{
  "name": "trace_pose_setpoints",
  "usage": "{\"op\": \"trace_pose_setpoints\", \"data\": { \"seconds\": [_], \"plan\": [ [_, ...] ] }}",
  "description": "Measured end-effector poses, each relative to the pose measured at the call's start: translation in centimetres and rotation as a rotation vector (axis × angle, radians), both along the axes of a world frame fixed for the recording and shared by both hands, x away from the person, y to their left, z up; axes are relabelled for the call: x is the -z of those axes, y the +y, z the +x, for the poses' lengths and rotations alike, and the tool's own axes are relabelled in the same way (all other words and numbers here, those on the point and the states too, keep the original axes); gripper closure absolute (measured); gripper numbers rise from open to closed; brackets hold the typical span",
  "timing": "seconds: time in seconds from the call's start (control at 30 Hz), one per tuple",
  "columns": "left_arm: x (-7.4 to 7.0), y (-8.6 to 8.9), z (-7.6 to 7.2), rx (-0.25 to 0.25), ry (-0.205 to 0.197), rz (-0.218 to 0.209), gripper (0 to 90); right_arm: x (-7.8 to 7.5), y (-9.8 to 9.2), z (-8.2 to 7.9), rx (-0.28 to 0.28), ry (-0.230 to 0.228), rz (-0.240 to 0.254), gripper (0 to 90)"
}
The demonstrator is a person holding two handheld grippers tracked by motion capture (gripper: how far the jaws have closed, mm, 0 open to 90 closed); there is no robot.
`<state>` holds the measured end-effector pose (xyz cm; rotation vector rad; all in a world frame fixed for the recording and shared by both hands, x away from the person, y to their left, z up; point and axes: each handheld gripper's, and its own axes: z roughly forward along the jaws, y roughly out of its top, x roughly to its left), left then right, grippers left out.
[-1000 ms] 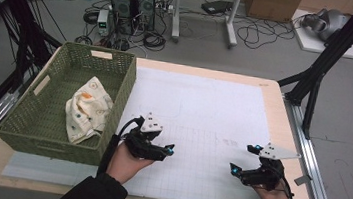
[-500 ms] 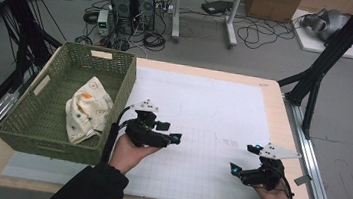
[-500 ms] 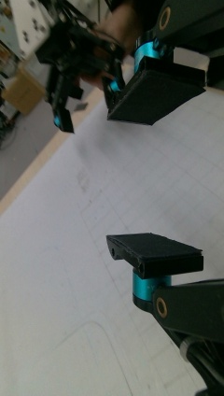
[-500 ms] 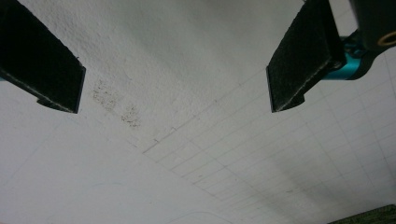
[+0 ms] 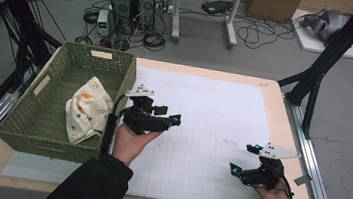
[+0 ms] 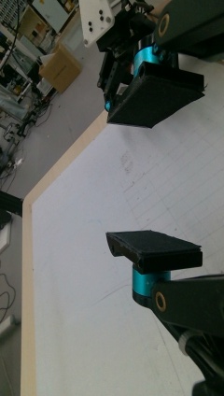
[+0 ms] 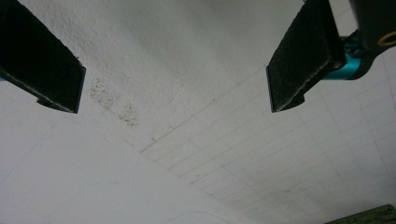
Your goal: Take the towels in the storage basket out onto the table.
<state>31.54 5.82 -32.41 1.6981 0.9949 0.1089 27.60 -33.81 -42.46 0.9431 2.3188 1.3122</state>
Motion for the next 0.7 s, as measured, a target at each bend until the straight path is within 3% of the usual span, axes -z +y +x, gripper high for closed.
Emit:
{"op": "trace_pose_setpoints", "data": {
  "seconds": [0.03, 0.07, 0.1, 0.13, 0.17, 0.2, 0.23, 0.27, 0.43, 0.7],
  "plan": [
    [0.0, 0.0, 0.0, 0.0, 0.0, 0.0, 36.7, 0.0, 0.0, 0.0, 0.0, 0.0, 0.0, 3.6],
    [-0.1, 0.5, 0.3, 0.026, 0.033, -0.04, 36.8, 0.0, 0.0, 0.0, 0.0, -0.005, 0.0, 3.6],
    [-0.1, 0.5, 0.3, 0.026, 0.033, -0.04, 36.8, 0.0, 0.0, 0.0, 0.0, -0.001, 0.0, 3.6],
    [-0.2, 1.2, 0.7, 0.042, 0.082, -0.079, 36.4, 0.0, 0.0, 0.0, -0.002, -0.001, 0.001, 3.6],
    [-0.2, 1.2, 0.7, 0.042, 0.082, -0.079, 36.2, 0.0, 0.0, 0.1, -0.001, -0.005, -0.001, 3.6],
    [-0.4, 2.2, 0.8, 0.036, 0.097, -0.12, 36.3, 0.0, 0.0, 0.1, -0.001, -0.004, 0.0, 3.6],
    [-0.4, 2.2, 0.8, 0.036, 0.097, -0.12, 36.3, 0.0, 0.0, 0.0, -0.002, -0.003, 0.0, 3.6],
    [-0.7, 3.2, 0.9, 0.031, 0.107, -0.159, 36.4, 0.0, 0.0, 0.1, -0.002, -0.005, -0.001, 3.6],
    [-1.6, 4.7, 0.8, 0.022, 0.093, -0.178, 37.1, 0.0, 0.0, 0.1, -0.004, -0.001, -0.003, 3.6],
    [-2.2, 8.6, 2.3, 0.007, 0.149, -0.225, 37.5, 0.0, 0.1, 0.2, -0.004, 0.003, -0.002, 3.6]
  ]
}}
